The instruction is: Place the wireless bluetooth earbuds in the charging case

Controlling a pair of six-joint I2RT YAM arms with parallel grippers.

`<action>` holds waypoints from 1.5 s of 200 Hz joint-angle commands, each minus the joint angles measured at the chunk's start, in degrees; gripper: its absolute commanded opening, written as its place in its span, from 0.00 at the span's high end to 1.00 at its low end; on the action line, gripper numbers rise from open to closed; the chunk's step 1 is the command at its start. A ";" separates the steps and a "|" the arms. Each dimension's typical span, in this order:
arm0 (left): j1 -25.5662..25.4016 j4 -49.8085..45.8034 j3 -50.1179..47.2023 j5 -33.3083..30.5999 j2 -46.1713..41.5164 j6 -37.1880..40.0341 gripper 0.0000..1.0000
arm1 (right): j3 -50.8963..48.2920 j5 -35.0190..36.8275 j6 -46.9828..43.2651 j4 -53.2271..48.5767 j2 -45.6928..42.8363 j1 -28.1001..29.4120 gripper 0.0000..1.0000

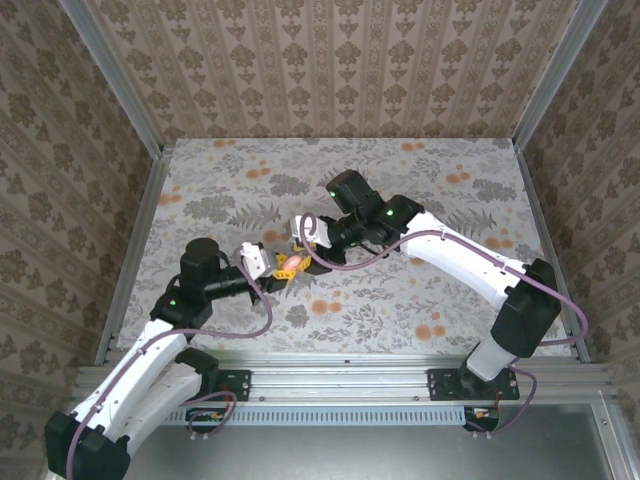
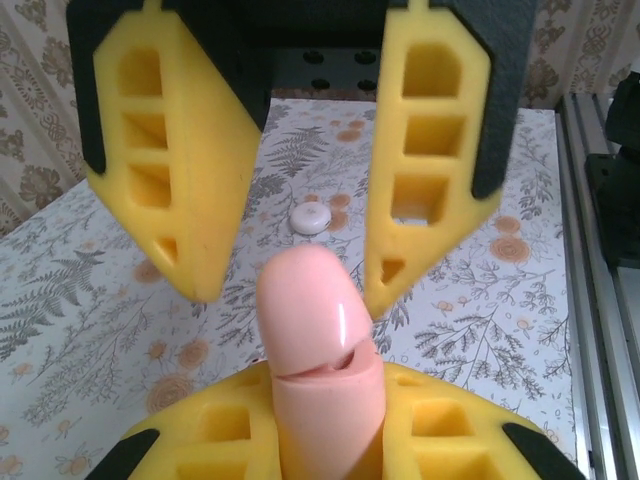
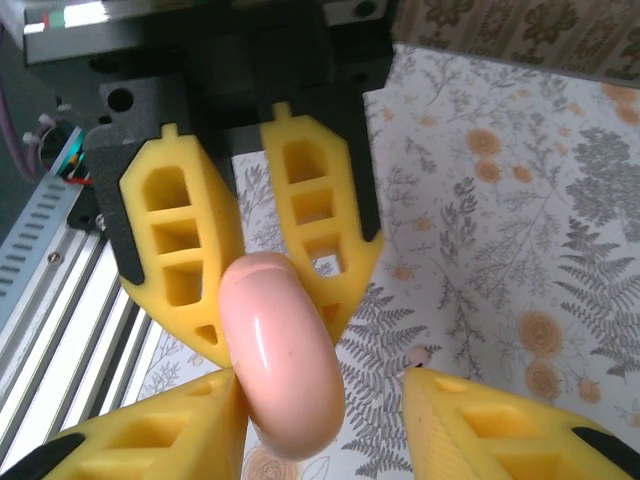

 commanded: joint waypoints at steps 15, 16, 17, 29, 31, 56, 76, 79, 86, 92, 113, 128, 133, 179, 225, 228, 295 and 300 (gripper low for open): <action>-0.53 -0.45 0.99 3.80 -0.23 -0.13 0.91 | -1.32 1.26 4.34 6.96 -2.37 -4.33 0.55; -0.53 -0.45 1.00 3.78 -0.23 -0.13 0.91 | -1.34 1.26 4.37 6.99 -2.37 -4.39 0.55; -0.53 -0.45 1.00 3.77 -0.23 -0.13 0.91 | -1.36 1.25 4.35 6.96 -2.41 -4.41 0.55; -0.54 -0.12 0.96 3.67 -0.23 -0.37 0.91 | -1.54 1.06 4.88 7.20 -2.59 -4.87 0.55; -0.58 -0.04 0.93 3.63 -0.21 -0.45 0.91 | -1.61 1.03 4.91 7.33 -2.70 -4.95 0.55; -0.42 2.72 0.06 3.16 -0.41 -2.44 0.91 | -2.46 0.38 5.98 8.28 -3.30 -5.15 0.55; -0.14 5.75 -1.12 1.85 -0.41 -5.12 0.91 | -3.50 -0.76 7.04 9.46 -4.21 -5.22 0.55; -0.11 6.29 -1.25 1.38 -0.41 -5.64 0.91 | -3.70 -0.81 7.25 9.70 -4.40 -5.23 0.55; -0.07 7.71 -1.91 0.00 -0.49 -6.90 0.91 | -4.19 -0.90 8.24 10.36 -4.81 -5.23 0.55; 0.04 8.94 -2.61 -1.17 -0.58 -8.36 0.91 | -4.49 -0.86 9.16 10.80 -5.18 -5.28 0.54; 0.88 14.16 -5.61 -6.48 -1.00 -13.48 0.92 | -4.97 -0.12 13.14 11.66 -5.87 -5.41 0.52; 2.74 17.07 -7.62 -9.75 -1.16 -16.76 0.92 | -4.87 0.76 16.76 11.26 -5.61 -5.41 0.51; 3.44 17.52 -7.89 -10.14 -1.10 -17.52 0.92 | -4.68 1.06 17.88 11.01 -5.40 -5.41 0.51; 12.65 21.18 -10.21 -15.01 -1.65 -27.03 0.93 | 0.08 5.62 27.36 5.40 -1.22 -5.24 0.50; 21.01 20.40 -15.35 -20.21 -9.40 -36.55 0.92 | 5.80 16.10 34.38 -0.65 3.77 -2.78 0.52; 21.47 19.75 -15.53 -20.89 -10.17 -36.92 0.92 | 6.13 16.71 34.30 -1.14 4.24 -2.44 0.52; 28.76 9.37 -16.08 -25.22 -17.46 -40.91 0.93 | 21.10 23.39 32.92 -13.21 18.95 3.49 0.52; 29.04 8.88 -15.97 -25.37 -17.33 -41.00 0.93 | 22.54 23.90 32.70 -14.18 20.37 3.97 0.52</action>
